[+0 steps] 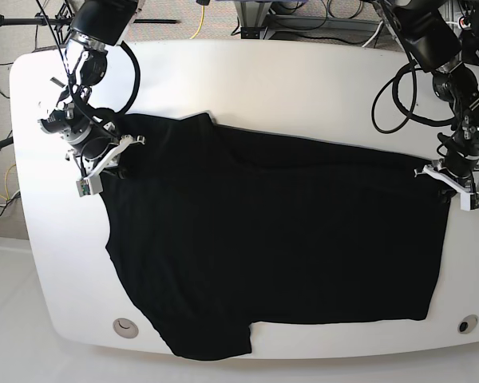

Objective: Fold the T-shirt properly
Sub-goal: 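Drag the shirt with both grippers, spreading the held edge taut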

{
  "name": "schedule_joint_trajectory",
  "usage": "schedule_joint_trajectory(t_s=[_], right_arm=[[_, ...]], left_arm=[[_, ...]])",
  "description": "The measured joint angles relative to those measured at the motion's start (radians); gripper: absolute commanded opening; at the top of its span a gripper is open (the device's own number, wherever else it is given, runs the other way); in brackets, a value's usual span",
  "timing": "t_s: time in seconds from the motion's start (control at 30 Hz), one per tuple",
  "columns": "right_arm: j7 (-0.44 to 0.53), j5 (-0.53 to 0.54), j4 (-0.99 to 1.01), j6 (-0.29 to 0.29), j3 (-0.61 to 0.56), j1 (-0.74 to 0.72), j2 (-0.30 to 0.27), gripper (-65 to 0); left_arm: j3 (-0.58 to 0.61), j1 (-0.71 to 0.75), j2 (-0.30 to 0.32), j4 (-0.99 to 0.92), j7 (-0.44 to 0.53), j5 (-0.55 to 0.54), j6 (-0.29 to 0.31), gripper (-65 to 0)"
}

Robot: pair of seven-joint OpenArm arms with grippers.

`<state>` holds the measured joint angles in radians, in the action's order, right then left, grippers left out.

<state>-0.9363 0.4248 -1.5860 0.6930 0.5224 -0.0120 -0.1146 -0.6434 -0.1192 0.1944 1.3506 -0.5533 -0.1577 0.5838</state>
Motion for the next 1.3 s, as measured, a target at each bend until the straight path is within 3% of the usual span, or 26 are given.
schedule_joint_trajectory(t_s=[0.6,1.3], right_arm=[[0.004,-0.002,0.182,0.000,-0.015,-0.183,-0.039,-64.8],[0.000,-0.011,0.199,0.000,-0.017,-0.240,-0.047,-65.0]], left_arm=[[0.027,-0.055,0.041,-0.089,0.008,-0.001,-0.011,-65.0],[0.036,-0.111,0.054,-0.125,0.019,0.024,-0.021,-65.0]])
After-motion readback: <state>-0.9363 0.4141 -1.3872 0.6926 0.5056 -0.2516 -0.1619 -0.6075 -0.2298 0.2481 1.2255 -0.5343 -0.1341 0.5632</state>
